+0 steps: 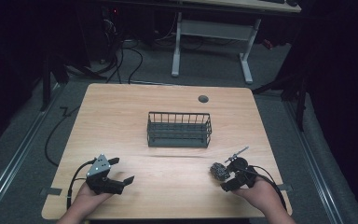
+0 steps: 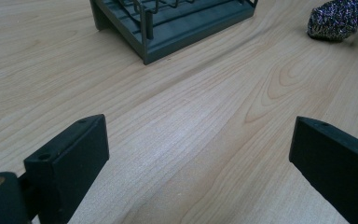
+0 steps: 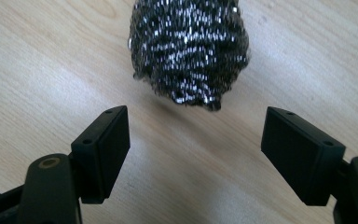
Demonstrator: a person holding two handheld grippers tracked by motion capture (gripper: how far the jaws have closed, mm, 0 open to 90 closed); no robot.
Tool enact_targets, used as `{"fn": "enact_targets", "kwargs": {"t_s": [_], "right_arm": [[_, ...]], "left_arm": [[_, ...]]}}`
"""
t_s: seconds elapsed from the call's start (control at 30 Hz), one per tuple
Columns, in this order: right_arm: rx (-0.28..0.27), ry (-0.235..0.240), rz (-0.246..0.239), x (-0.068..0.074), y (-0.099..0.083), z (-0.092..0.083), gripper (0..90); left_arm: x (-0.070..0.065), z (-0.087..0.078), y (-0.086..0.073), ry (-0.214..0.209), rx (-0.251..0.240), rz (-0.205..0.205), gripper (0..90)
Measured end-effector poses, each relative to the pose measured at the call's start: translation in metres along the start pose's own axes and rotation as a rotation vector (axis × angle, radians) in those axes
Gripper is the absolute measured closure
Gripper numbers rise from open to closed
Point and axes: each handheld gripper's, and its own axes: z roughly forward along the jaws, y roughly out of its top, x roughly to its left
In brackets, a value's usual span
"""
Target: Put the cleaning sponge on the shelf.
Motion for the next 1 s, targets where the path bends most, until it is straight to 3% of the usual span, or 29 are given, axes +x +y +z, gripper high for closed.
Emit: {"fn": "enact_targets", "kwargs": {"t_s": [0.77, 1.0], "right_arm": [[0.021, 0.027, -0.036, 0.007, 0.034, 0.002, 18.6], [0.007, 0.023, -0.047, 0.005, 0.04, 0.0, 34.7]], "left_arm": [[0.0, 0.001, 0.0, -0.006, 0.004, -0.002, 5.6], [0.0, 0.0, 0.001, -0.001, 0.002, -0.003, 5.7]]}}
